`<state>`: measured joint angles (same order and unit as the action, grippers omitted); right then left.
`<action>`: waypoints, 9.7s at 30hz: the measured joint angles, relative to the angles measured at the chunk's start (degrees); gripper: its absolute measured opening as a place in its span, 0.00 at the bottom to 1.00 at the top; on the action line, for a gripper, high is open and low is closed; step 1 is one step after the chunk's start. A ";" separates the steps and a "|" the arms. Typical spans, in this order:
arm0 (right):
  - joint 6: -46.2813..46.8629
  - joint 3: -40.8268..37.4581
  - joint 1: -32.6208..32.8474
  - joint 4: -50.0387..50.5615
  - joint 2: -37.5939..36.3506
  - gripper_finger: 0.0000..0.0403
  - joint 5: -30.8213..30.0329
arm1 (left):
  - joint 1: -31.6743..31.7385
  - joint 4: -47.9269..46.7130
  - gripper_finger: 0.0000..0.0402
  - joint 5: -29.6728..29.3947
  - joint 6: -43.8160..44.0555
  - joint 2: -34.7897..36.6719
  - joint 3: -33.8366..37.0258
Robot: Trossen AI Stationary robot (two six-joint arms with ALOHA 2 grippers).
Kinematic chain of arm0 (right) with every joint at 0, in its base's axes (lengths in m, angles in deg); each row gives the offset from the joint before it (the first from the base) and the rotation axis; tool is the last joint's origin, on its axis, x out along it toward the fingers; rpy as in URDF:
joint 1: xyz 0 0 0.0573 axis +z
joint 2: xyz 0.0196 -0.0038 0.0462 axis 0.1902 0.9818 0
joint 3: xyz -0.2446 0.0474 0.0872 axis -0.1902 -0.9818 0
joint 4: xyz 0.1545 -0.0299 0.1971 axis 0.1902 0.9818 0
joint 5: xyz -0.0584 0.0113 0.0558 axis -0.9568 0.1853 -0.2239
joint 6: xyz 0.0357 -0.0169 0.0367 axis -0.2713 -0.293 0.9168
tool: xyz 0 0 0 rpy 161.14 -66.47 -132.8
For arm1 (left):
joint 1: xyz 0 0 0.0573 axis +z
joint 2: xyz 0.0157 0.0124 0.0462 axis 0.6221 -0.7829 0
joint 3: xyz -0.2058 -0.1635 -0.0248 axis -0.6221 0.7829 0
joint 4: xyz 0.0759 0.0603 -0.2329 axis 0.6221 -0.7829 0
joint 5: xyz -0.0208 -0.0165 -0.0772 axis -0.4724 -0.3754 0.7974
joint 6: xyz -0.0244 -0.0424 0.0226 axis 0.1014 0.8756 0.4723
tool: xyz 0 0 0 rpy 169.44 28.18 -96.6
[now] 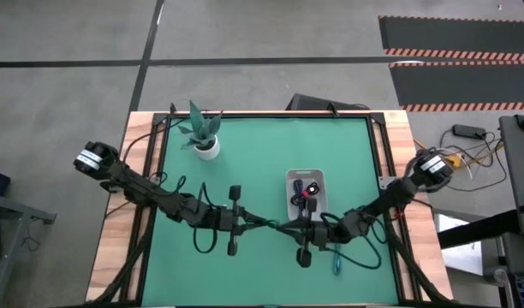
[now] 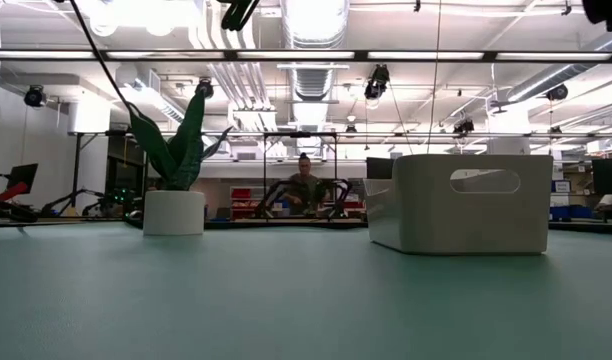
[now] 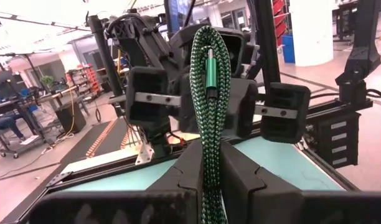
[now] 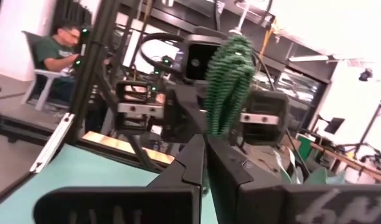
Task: Pick and place USB-C Cables
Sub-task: Put the green charger cable into the gray bin
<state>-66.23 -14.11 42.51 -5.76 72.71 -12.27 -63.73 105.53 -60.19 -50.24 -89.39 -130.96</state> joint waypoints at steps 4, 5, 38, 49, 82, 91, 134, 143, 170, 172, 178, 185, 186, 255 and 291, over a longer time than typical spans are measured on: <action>2.86 0.08 -1.27 -0.06 -0.22 0.02 0.03 | 0.00 -0.01 0.04 0.01 0.02 0.00 0.00; 3.64 0.07 -1.52 -0.02 -0.44 0.02 0.05 | 0.00 -0.02 0.04 0.00 0.02 0.00 0.00; 7.20 2.80 -6.68 1.63 -1.11 0.52 11.16 | -0.25 0.74 0.04 -1.56 0.09 0.00 0.00; 5.66 6.25 -8.15 6.03 -1.08 0.51 13.06 | -0.24 0.72 0.04 -4.79 0.22 0.02 0.02; 5.55 6.62 -8.34 6.32 -1.06 0.13 13.05 | -0.26 1.07 0.08 -4.70 0.61 0.02 0.07; 5.55 6.62 -8.34 6.47 -1.06 0.13 13.05 | -0.26 1.01 0.08 -4.45 2.00 0.02 0.07; 11.82 6.54 -8.34 14.58 -1.95 0.13 7.39 | -1.09 -20.82 0.45 -4.11 5.26 8.81 0.82; 16.96 7.19 -8.34 24.61 -5.58 0.13 4.92 | -1.09 -20.90 0.45 -5.88 7.14 12.92 4.20; 52.71 40.86 -18.47 112.78 -8.74 0.13 12.03 | -1.09 -20.65 0.45 -6.10 8.20 15.82 6.36; 54.66 40.92 -20.08 114.57 -8.62 0.13 15.59 | -1.09 -20.63 0.45 -6.09 8.17 15.82 6.36; 60.20 40.94 -25.97 118.79 -8.62 0.13 26.77 | -1.09 -20.59 0.45 -6.10 8.17 15.82 6.36; 65.10 40.94 -33.01 124.89 -7.31 0.13 37.11 | -1.09 -20.60 0.45 -6.09 8.17 15.82 6.36; 65.64 40.94 -33.93 125.67 -6.87 0.13 38.52 | -1.09 -20.59 0.45 -6.08 8.18 15.82 6.36; 65.16 40.92 -43.56 131.31 14.74 0.13 48.61 | -1.09 -20.41 0.45 -6.08 8.17 15.80 7.28; 65.18 40.92 -43.56 130.73 14.72 0.30 48.63 | -1.08 -20.46 0.45 -6.08 8.24 15.80 7.30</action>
<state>-1.05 26.81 -1.05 124.97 87.42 36.36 -64.81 85.07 -66.26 -42.00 -73.59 -123.66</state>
